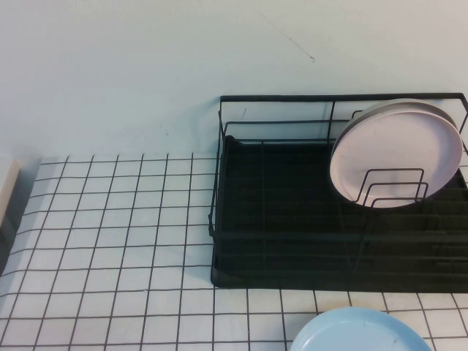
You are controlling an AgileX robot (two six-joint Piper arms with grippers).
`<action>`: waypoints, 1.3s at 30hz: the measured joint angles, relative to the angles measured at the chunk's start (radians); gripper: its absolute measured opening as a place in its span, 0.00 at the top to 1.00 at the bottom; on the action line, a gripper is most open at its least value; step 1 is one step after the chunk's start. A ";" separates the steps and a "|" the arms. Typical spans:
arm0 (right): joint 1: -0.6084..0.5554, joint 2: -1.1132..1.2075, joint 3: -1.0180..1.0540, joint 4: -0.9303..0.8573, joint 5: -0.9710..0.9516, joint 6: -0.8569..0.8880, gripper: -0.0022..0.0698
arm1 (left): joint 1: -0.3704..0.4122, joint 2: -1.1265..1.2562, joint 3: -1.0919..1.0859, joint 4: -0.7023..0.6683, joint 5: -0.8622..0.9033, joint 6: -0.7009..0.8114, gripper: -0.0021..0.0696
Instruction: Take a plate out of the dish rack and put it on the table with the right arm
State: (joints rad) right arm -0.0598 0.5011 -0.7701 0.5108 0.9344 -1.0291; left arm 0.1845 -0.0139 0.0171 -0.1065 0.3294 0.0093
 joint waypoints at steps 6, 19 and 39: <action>0.000 -0.134 0.119 -0.005 -0.326 0.000 0.97 | 0.000 0.000 0.000 0.000 0.000 0.000 0.98; 0.000 -0.439 0.722 -0.484 -0.651 0.684 0.97 | 0.000 0.000 0.000 0.000 0.000 0.000 0.98; 0.000 -0.512 0.792 -0.494 -0.579 0.785 0.97 | 0.000 0.000 0.000 0.000 0.000 0.000 0.98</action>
State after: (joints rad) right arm -0.0598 -0.0109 0.0221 0.0168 0.3555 -0.2445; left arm 0.1845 -0.0139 0.0171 -0.1065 0.3294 0.0093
